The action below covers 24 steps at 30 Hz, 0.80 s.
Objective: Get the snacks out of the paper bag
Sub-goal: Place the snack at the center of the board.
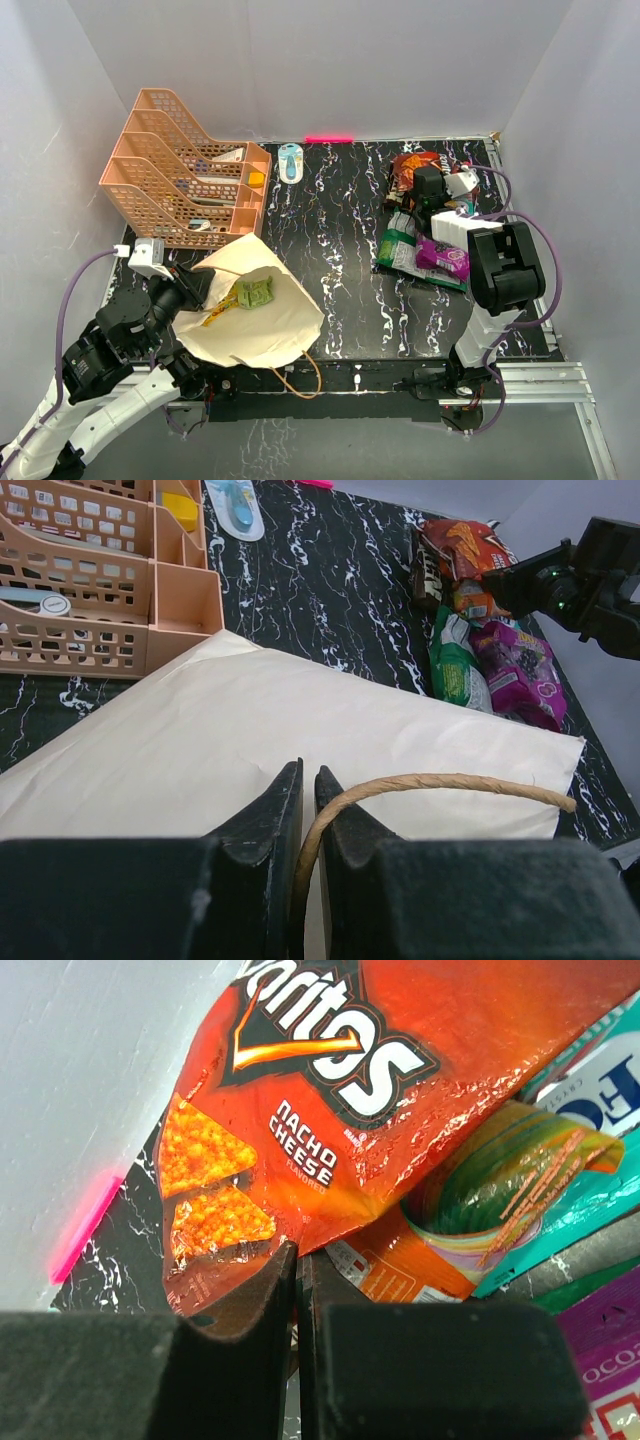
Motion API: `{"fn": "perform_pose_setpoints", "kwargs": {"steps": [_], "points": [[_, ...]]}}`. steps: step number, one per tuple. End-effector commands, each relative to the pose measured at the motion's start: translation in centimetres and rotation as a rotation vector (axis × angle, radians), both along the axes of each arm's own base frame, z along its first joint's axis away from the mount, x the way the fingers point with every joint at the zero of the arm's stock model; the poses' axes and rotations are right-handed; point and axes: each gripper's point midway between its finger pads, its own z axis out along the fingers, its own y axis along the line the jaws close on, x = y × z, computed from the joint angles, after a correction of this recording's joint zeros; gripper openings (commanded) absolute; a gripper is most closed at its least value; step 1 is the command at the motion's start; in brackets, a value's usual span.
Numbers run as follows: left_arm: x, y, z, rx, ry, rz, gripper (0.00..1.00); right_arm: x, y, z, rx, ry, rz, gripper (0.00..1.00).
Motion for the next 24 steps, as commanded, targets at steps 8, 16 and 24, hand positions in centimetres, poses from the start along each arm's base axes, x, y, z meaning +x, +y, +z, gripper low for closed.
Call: {"fn": "perform_pose_setpoints", "kwargs": {"steps": [8, 16, 24], "points": [[-0.4, -0.3, 1.8, -0.032, -0.027, -0.03, 0.1, -0.2, 2.0, -2.4, 0.117, 0.004, 0.031, 0.08], [-0.7, -2.2, 2.4, -0.025, -0.038, -0.133, 0.11, -1.4, 2.5, -2.8, 0.155, 0.012, 0.077, 0.14], [-1.4, -4.6, 3.1, -0.027, -0.066, -0.272, 0.12, -5.4, 3.9, 2.8, 0.048, -0.042, 0.316, 0.57]]}}
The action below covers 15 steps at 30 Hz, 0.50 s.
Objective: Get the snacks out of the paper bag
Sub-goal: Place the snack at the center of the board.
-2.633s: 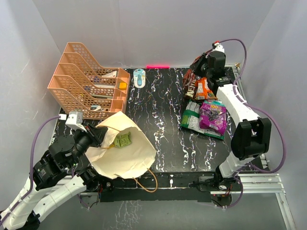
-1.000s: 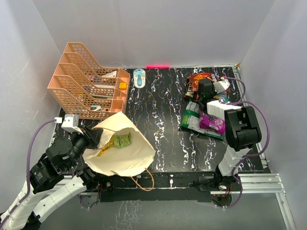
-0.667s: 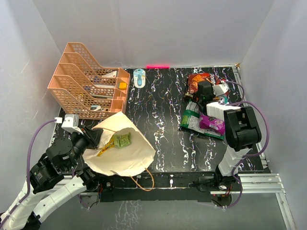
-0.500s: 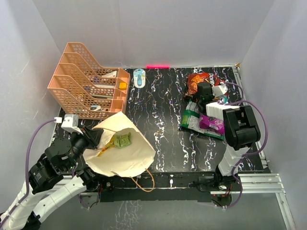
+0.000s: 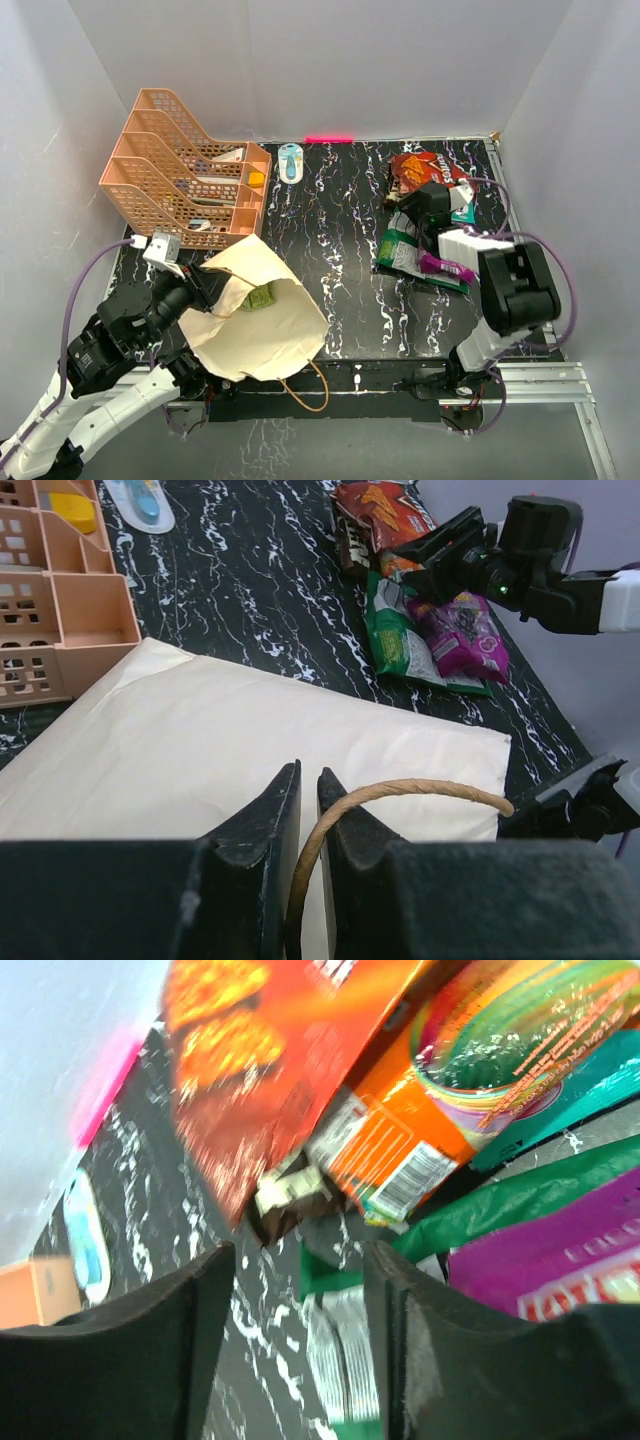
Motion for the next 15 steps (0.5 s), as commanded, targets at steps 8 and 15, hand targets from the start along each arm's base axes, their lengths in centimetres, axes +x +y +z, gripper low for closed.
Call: {"fn": "perform_pose_setpoints", "kwargs": {"steps": [8, 15], "points": [[-0.5, -2.0, 0.7, -0.038, -0.011, -0.096, 0.12, -7.9, 5.9, 9.8, -0.279, -0.261, 0.687, 0.74], [0.0, -2.9, -0.2, -0.035, 0.039, -0.099, 0.11, -12.6, 10.6, 10.5, -0.245, -0.317, 1.028, 0.77]]}}
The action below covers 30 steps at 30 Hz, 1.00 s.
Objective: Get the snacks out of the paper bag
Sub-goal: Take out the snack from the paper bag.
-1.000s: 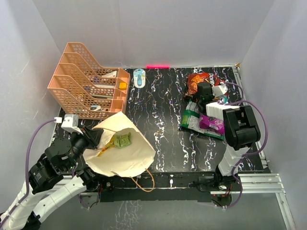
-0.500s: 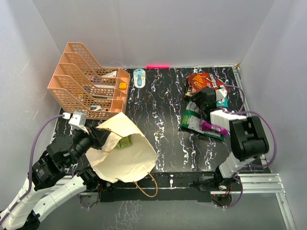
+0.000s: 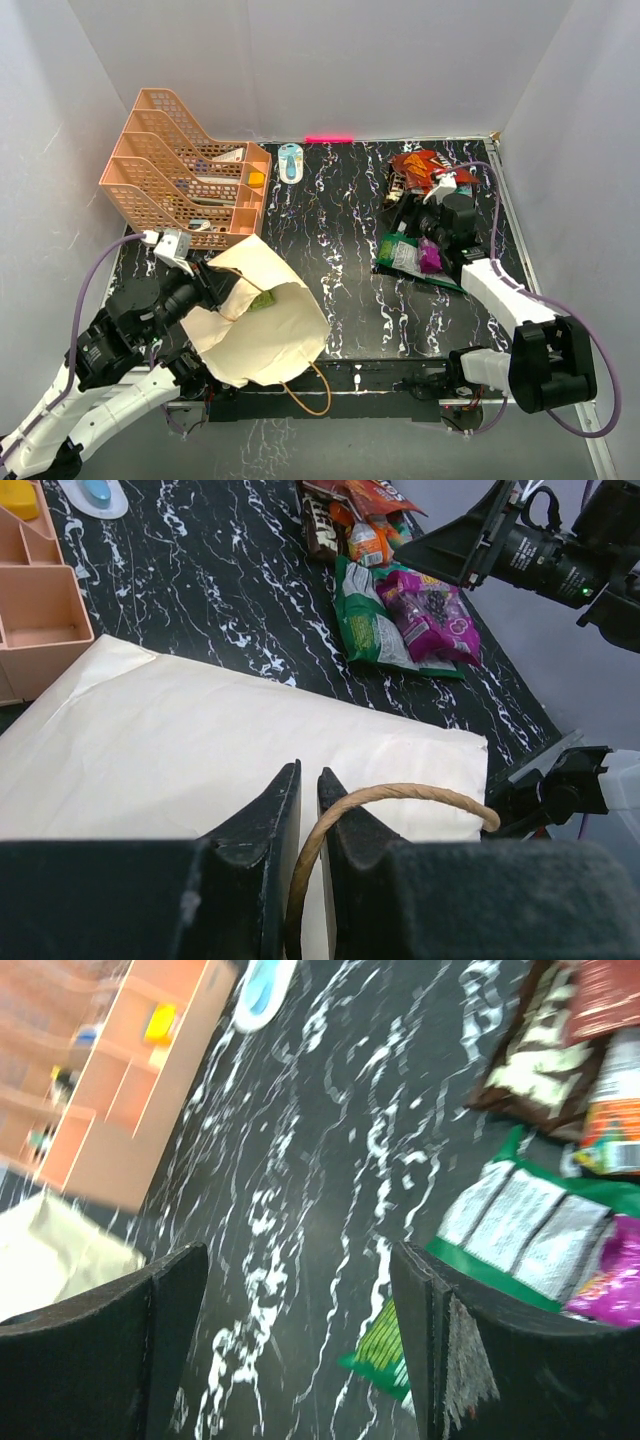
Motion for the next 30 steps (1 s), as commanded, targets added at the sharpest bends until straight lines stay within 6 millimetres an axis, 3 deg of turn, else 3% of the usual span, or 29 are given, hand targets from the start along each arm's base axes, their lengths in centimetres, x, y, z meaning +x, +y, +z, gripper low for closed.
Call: {"fn": "perform_pose_setpoints", "kwargs": {"steps": [1, 7, 11, 16, 19, 23, 26, 30], "points": [[0.4, -0.9, -0.6, -0.005, 0.033, -0.007, 0.11, -3.9, 4.4, 1.4, -0.029, -0.074, 0.32, 0.77], [0.4, -0.8, -2.0, 0.021, 0.068, 0.001, 0.1, -8.6, 11.4, 5.9, -0.182, -0.277, 0.621, 0.78], [-0.2, -0.8, -3.3, 0.02, 0.094, -0.018, 0.08, -14.7, 15.9, 8.7, -0.246, -0.516, 0.879, 0.78], [-1.0, -1.3, -3.3, -0.015, 0.102, -0.059, 0.07, -23.1, 18.0, 9.8, -0.32, -0.888, 1.174, 0.75], [-1.3, -2.1, -3.2, -0.036, 0.111, -0.096, 0.07, -27.6, 19.8, 9.3, -0.372, -1.07, 1.334, 0.69], [-1.5, -3.9, -3.0, -0.064, 0.117, -0.172, 0.06, -30.0, 23.4, 6.5, -0.464, -1.098, 1.464, 0.6], [-1.3, -4.5, -3.1, -0.069, 0.116, -0.187, 0.04, -30.3, 25.9, 3.7, -0.546, -1.113, 1.503, 0.45], [-1.2, -4.4, -3.2, -0.076, 0.081, -0.188, 0.04, -28.5, 28.2, 1.3, -0.627, -1.194, 1.41, 0.44]]}}
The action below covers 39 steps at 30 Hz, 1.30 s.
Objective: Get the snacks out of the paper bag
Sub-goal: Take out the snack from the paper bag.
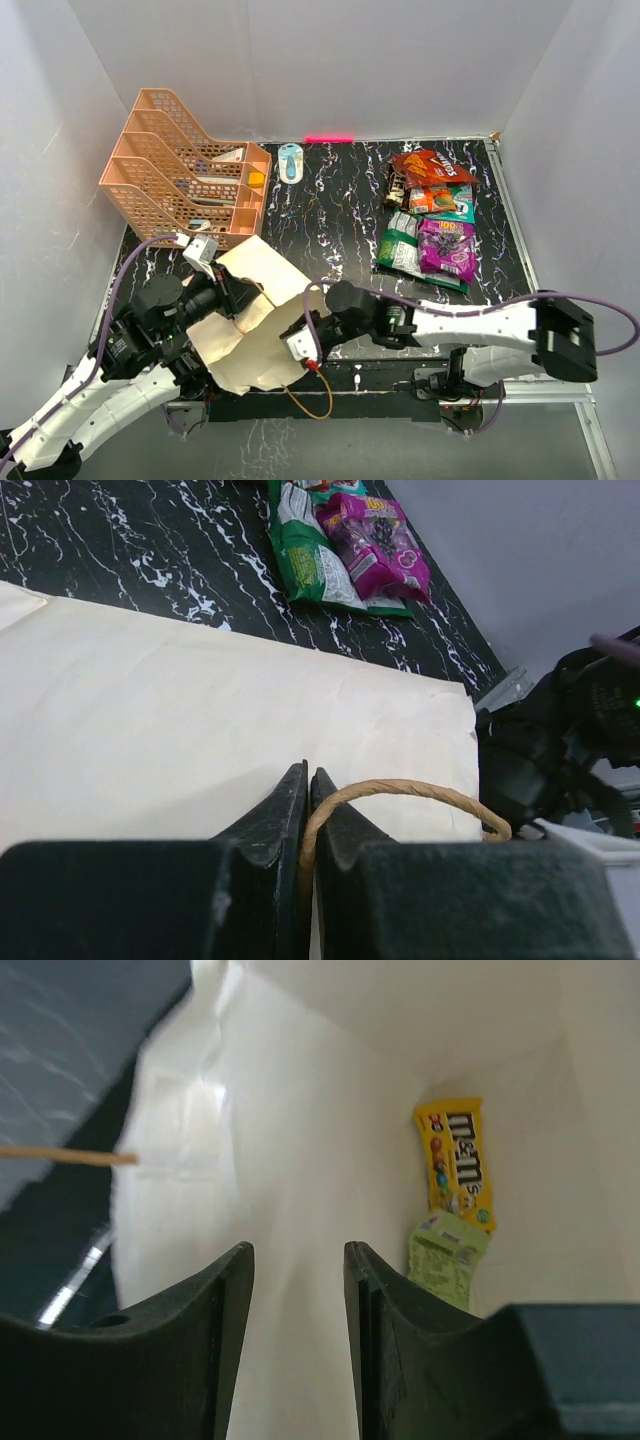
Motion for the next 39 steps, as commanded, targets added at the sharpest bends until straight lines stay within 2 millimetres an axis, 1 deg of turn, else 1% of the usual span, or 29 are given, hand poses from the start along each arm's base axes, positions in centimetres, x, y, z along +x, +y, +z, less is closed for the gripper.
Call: {"fn": "perform_pose_setpoints", "kwargs": {"steps": [1, 4, 5, 6, 7, 8, 9, 11, 13, 15, 17, 19, 20, 22, 24, 26, 28, 29, 32, 34, 37, 38, 39], "points": [[-0.1, -0.4, 0.7, -0.04, -0.052, -0.027, 0.04, 3.5, 3.1, 1.3, 0.148, -0.251, -0.102, 0.44], [-0.2, -0.2, 0.5, -0.048, -0.067, -0.028, 0.04, 5.6, 4.8, -0.2, 0.137, -0.34, -0.183, 0.44], [-0.2, -0.2, 0.4, -0.049, -0.067, -0.028, 0.04, 6.4, 5.5, -0.2, 0.146, -0.36, -0.212, 0.44], [-0.2, -0.2, 0.3, -0.05, -0.069, -0.029, 0.04, 7.2, 6.2, -1.2, 0.136, -0.371, -0.246, 0.45], [-0.2, -0.3, 0.3, -0.054, -0.075, -0.031, 0.04, 7.9, 6.7, -1.0, 0.157, -0.383, -0.279, 0.46], [-0.3, -0.4, 0.5, -0.06, -0.081, -0.038, 0.04, 8.5, 7.3, -1.3, 0.165, -0.397, -0.309, 0.48], [-0.3, -0.5, 0.6, -0.067, -0.085, -0.046, 0.05, 9.0, 7.9, -2.5, 0.15, -0.407, -0.336, 0.48], [-0.4, -0.9, 1.0, -0.083, -0.09, -0.062, 0.05, 10.0, 8.8, -3.2, 0.148, -0.413, -0.409, 0.49], [-0.6, -1.3, 1.5, -0.103, -0.094, -0.081, 0.05, 10.9, 9.4, -4.0, 0.163, -0.395, -0.481, 0.53], [-0.8, -1.8, 2.0, -0.123, -0.103, -0.109, 0.05, 12.1, 9.6, -4.1, 0.196, -0.367, -0.577, 0.58], [-0.9, -2.2, 2.3, -0.132, -0.107, -0.128, 0.05, 12.9, 9.7, -4.2, 0.209, -0.343, -0.634, 0.6], [-0.9, -2.0, 2.5, -0.115, -0.115, -0.125, 0.05, 12.8, 9.2, -3.8, 0.23, -0.324, -0.649, 0.6], [-0.8, -1.6, 2.6, -0.099, -0.118, -0.108, 0.05, 12.7, 8.6, -2.9, 0.26, -0.315, -0.657, 0.6], [-0.4, -0.4, 2.7, -0.068, -0.126, -0.054, 0.04, 11.6, 7.2, -1.8, 0.299, -0.311, -0.616, 0.62], [0.2, 0.9, 3.0, -0.049, -0.14, 0.016, 0.04, 9.4, 6.0, -1.3, 0.287, -0.332, -0.507, 0.61], [0.5, 1.8, 3.4, -0.046, -0.157, 0.062, 0.04, 7.3, 4.8, -1.7, 0.249, -0.349, -0.418, 0.61], [0.8, 2.3, 3.8, -0.058, -0.169, 0.096, 0.04, 5.4, 4.1, -1.4, 0.238, -0.358, -0.342, 0.6], [0.8, 2.4, 4.0, -0.069, -0.172, 0.105, 0.04, 4.8, 4.0, -1.2, 0.237, -0.363, -0.318, 0.59], [0.9, 1.9, 4.4, -0.096, -0.182, 0.091, 0.04, 3.2, 4.4, -0.5, 0.257, -0.373, -0.278, 0.59], [0.9, 1.5, 4.1, -0.094, -0.172, 0.076, 0.04, 2.8, 5.2, -0.5, 0.259, -0.384, -0.261, 0.55], [0.8, 1.1, 4.1, -0.099, -0.168, 0.055, 0.04, 3.0, 7.0, -1.7, 0.225, -0.45, -0.252, 0.49], [0.7, 1.0, 4.2, -0.101, -0.171, 0.048, 0.04, 3.4, 7.5, -2.2, 0.215, -0.479, -0.27, 0.47], [0.6, 1.1, 4.5, -0.102, -0.177, 0.046, 0.04, 4.0, 8.1, -2.2, 0.225, -0.505, -0.297, 0.45]]}}
